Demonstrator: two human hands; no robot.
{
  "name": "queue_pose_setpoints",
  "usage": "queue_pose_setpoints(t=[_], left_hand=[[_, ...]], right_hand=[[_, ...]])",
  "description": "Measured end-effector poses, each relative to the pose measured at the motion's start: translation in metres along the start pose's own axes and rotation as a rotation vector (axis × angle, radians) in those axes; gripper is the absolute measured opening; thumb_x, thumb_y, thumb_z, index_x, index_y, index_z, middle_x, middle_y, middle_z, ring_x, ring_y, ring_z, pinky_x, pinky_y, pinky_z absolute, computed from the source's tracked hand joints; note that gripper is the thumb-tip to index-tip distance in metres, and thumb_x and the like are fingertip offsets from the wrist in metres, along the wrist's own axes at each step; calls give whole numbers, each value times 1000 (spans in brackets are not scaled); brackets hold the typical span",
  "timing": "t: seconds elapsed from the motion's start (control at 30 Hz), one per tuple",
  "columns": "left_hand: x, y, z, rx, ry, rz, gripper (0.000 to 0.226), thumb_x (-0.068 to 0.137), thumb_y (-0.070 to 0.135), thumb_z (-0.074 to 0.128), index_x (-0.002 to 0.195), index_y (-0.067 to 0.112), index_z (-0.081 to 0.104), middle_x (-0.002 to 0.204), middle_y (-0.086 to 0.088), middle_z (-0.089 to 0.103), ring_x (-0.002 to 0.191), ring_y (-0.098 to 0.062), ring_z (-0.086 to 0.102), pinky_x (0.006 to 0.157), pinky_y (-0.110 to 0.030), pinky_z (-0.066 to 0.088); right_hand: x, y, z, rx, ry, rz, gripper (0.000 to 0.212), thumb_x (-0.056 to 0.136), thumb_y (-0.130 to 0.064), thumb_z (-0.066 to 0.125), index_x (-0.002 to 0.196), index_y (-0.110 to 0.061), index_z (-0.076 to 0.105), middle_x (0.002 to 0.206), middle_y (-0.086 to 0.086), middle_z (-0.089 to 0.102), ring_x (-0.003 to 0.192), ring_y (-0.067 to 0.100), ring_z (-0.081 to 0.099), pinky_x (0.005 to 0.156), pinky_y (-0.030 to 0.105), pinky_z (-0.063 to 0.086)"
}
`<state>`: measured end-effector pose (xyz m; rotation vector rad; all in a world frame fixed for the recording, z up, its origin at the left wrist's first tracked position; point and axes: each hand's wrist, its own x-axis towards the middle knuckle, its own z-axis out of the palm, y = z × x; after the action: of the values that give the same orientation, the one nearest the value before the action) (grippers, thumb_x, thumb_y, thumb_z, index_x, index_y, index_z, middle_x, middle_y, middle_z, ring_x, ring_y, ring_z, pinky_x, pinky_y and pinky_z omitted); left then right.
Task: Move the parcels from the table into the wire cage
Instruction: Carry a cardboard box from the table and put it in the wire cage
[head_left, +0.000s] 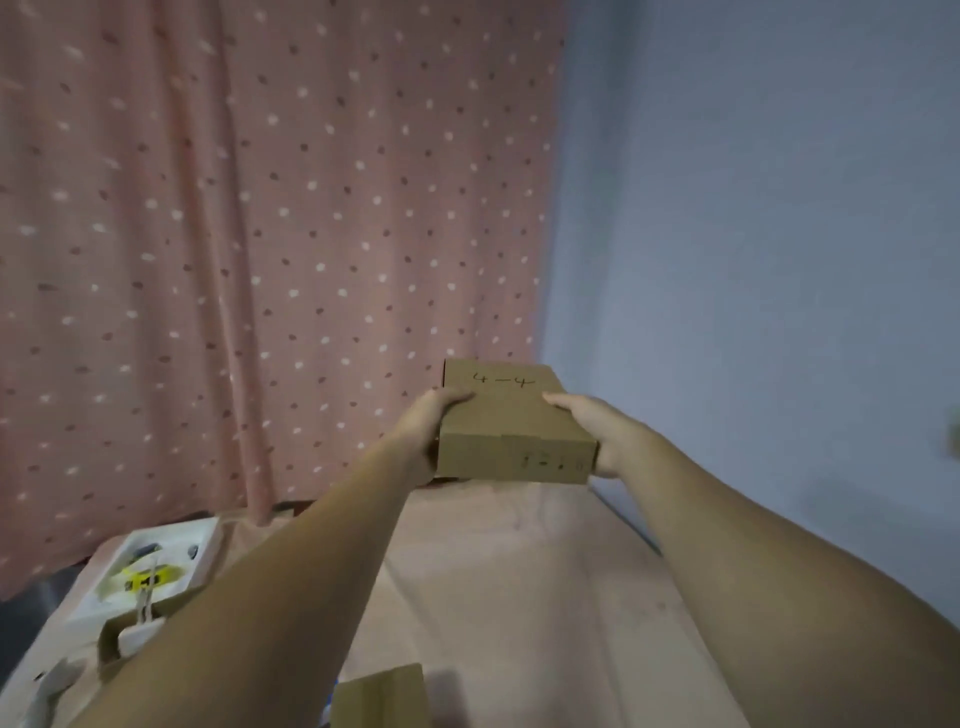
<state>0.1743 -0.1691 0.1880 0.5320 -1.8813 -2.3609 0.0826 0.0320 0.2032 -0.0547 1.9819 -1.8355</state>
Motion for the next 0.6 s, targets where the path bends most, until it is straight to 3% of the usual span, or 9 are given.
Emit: queue_pose_setpoints(t=[0.1,0.13,0.27,0.4,0.6], left_hand=[[12,15,40,13,-121,23,25,98,34,64,111,13,69,78,-9,77,63,-25,71,54,-31,60],[16,17,56,26,-165,22,26,98,33,64,113,12,69,77,-9,76,63,-25,71,52,-31,58],[28,17,131,115,-367,51,27,100,26,63,125,17,65,94,-9,74,70,-25,71,52,-32,59],[7,-16,212,178,-652,-23,28,101,24,60,129,24,65,110,-7,76,81,-26,73,67,-38,61],[-119,-88,337,250,-1097,-125,27,105,23,57,131,22,65,112,-9,75,85,-26,73,56,-32,59]], right_hand=[[-17,-16,-42,24,118,-28,36,99,-39,68,125,-14,69,111,14,79,87,30,77,76,44,64],[-25,-18,-58,23,167,-38,35,99,-38,68,125,-14,69,113,14,78,89,30,77,77,44,64],[-68,-4,-124,89,396,-46,35,98,-37,69,124,-13,68,110,14,79,92,30,78,74,44,64],[-143,43,-183,178,647,-2,35,100,-38,68,124,-13,68,108,13,80,92,30,79,76,45,65],[-337,132,-244,290,1046,67,40,100,-42,66,128,-14,67,111,13,80,101,32,78,90,50,62]])
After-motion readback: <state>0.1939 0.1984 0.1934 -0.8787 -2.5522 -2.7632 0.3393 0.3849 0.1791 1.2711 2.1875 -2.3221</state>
